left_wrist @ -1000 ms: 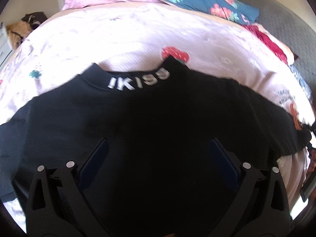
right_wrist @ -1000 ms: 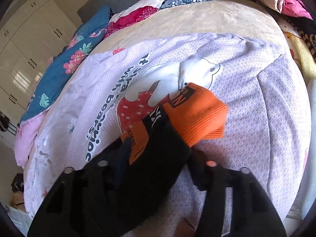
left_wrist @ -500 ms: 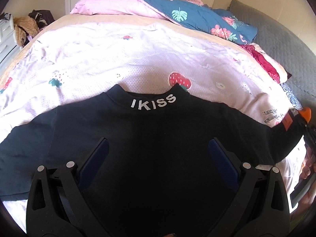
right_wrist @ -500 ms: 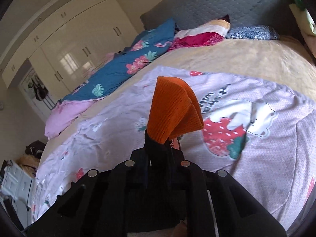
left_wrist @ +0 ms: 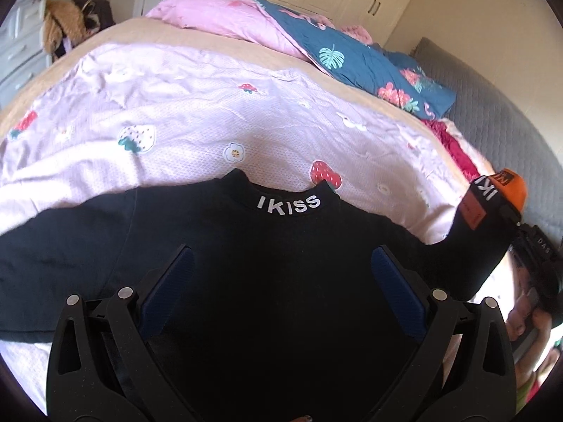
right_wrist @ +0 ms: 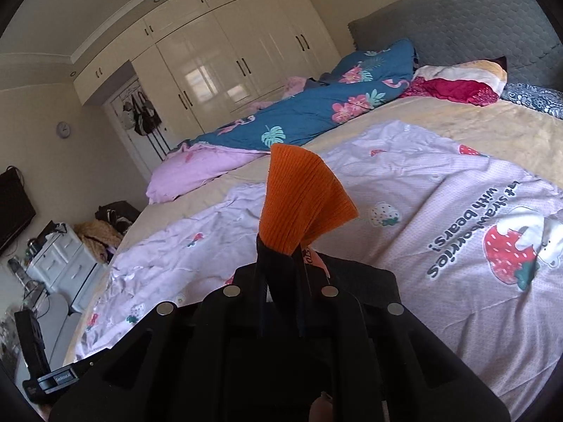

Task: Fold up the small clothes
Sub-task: 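Carry the sleeve across the shirt body with the right gripper and release, then grasp the folded orange cuff with the left gripper and lay it flat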

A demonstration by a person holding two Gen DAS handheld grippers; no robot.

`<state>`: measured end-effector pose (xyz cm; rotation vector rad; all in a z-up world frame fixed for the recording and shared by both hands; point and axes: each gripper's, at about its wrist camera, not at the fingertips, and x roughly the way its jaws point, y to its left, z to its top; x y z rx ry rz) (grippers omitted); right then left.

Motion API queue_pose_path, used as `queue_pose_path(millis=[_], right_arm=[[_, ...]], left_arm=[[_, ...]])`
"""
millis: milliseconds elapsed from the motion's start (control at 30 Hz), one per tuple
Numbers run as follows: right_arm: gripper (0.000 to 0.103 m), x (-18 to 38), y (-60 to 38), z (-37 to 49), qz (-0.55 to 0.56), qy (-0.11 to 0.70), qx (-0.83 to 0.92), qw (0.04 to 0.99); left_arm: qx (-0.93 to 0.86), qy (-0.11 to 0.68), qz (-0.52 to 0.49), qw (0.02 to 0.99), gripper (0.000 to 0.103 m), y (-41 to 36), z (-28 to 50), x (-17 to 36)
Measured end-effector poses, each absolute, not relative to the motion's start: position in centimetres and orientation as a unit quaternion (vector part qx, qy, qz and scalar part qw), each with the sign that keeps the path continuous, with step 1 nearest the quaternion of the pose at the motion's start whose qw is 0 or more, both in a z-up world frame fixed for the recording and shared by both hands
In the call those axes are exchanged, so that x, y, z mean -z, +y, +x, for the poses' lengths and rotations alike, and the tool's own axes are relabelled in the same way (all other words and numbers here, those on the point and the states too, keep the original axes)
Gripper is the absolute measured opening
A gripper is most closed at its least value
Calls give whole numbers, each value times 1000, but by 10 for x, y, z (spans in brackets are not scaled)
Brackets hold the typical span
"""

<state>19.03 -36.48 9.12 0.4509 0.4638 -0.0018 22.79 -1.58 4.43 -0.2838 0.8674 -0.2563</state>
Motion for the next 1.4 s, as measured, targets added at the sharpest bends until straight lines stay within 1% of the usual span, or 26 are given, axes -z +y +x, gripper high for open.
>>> queue_pose_path(millis=[167,333,433,500,700,733,767,800,833,900,933,1067,1133,1167,1200,1267,1333,1367,1400], right_arm=[[12,-89,-328,194,187,235,-50,952],[12,-69,-291,200,144,259,-91,951],[12,-55,-267,203,103,269,-105,952],[13,-49,-256,206,91,274,-115,950],[16,-18,-227,210,61,307,-146,938],[22,-12,-224,211,62,320,-155,933],[35,-7,-222,212,62,330,-165,927],[41,-4,-221,211,63,338,-178,922],[44,-2,-220,209,62,342,-193,917],[47,-2,-221,205,66,346,-217,910],[51,-2,-222,202,73,348,-225,907],[52,-8,-240,204,87,351,-205,910],[52,-8,-252,206,93,353,-182,913],[52,-8,-256,207,98,355,-173,913],[52,-9,-263,208,107,356,-165,913],[52,-9,-270,210,119,357,-154,914],[52,-9,-278,211,129,355,-144,915],[52,-10,-282,210,133,353,-141,915],[52,-11,-285,210,137,351,-136,916]], left_arm=[[108,426,-152,886,95,0,227,-37],[85,428,-168,884,95,17,228,-30],[97,430,-194,877,95,23,229,-23],[115,437,-223,864,95,26,233,-13],[149,459,-263,835,95,21,242,14],[153,460,-266,833,95,20,243,17],[153,461,-264,833,95,19,243,18],[154,463,-258,834,95,17,243,19],[153,463,-252,836,95,14,243,20],[156,467,-246,835,95,10,243,23],[160,471,-247,832,95,8,244,26],[176,490,-241,819,95,-5,246,39],[181,500,-235,814,92,-12,247,47],[182,503,-237,811,86,-16,247,52],[184,505,-237,809,78,-19,248,55],[181,504,-224,814,69,-27,249,57],[178,501,-208,821,68,-35,249,57],[176,498,-200,825,65,-39,249,56],[179,493,-187,831,50,-44,248,54]])
